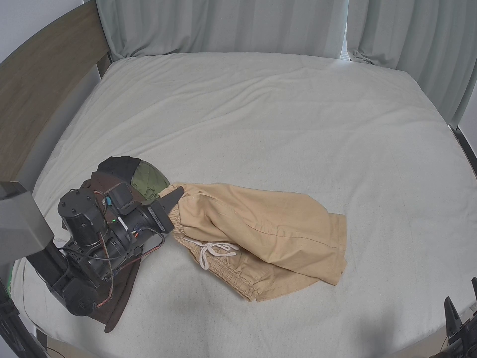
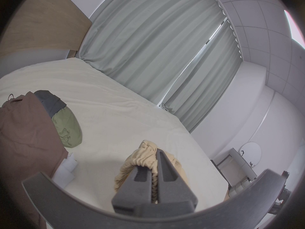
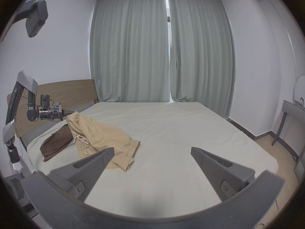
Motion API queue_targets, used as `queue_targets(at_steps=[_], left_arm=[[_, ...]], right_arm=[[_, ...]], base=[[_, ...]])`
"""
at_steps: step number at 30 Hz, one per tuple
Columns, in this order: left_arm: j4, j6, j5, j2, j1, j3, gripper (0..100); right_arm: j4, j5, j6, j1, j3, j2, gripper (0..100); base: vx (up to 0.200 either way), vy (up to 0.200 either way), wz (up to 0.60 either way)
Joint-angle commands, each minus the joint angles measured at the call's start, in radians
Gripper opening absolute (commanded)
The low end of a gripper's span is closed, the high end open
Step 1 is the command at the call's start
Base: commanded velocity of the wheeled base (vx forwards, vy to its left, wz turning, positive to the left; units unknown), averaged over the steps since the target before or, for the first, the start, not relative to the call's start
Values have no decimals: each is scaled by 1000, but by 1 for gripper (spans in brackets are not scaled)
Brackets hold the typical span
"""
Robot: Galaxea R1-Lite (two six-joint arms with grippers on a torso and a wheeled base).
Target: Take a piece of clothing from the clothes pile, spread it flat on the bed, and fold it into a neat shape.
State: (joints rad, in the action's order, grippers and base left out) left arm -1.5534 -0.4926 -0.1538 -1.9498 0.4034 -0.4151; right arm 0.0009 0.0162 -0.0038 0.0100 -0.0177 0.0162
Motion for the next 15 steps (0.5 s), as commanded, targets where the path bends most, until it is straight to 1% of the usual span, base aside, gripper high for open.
queue_targets(at_steps=[1,5,12,15], left_arm=[[-2,12,-3,-43,-23,1,0],[-2,74,-6,-54,-41,2,0],[-2,101,-18,-54,-75,6,0],[-2,111,-18,-58,-74,9,0]], right_arm=[[1,1,-1,1,16,-16,100],[-1,2,-2,1,16,-16,100],[-1,4,-5,-1,16,-16,100],[-1,4,-5,-1,18,-16,100]], base=[[0,0,0],[0,0,0],[0,0,0],[0,0,0]])
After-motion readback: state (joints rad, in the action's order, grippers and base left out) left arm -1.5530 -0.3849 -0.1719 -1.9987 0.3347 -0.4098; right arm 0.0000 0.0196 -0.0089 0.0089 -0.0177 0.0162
